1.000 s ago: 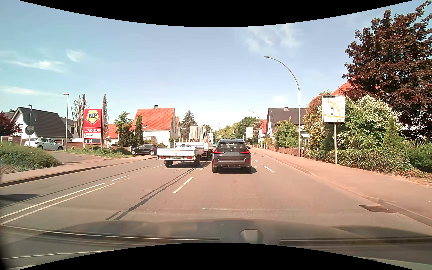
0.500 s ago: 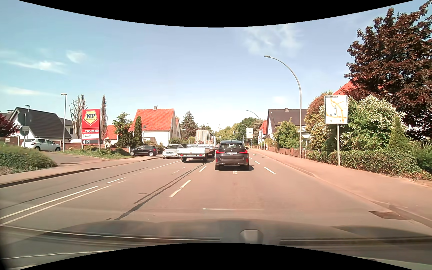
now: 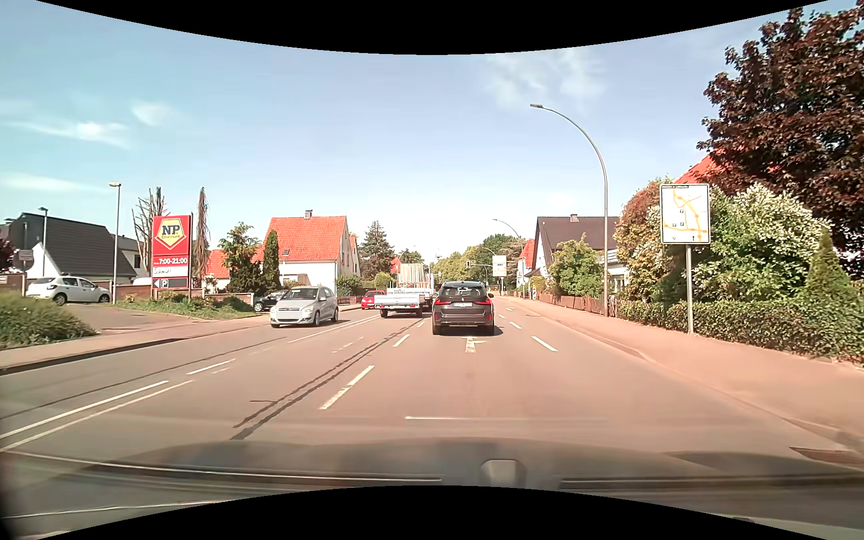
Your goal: Follow the waypoints while adhering to traffic rules and regulations
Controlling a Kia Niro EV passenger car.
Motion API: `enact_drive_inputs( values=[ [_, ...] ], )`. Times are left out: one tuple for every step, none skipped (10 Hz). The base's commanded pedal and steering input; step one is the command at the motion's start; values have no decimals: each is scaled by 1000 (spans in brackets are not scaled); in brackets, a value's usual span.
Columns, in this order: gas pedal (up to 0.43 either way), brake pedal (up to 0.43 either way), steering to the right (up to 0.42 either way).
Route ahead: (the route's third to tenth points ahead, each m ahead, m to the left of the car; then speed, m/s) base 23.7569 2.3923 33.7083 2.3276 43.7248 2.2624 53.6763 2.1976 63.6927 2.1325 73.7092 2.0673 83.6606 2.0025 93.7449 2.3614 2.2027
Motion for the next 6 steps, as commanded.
enact_drive_inputs(
  values=[
    [0,6,7],
    [0,6,8],
    [0,6,7],
    [0,6,7],
    [0,6,7],
    [0,6,7]
  ],
)
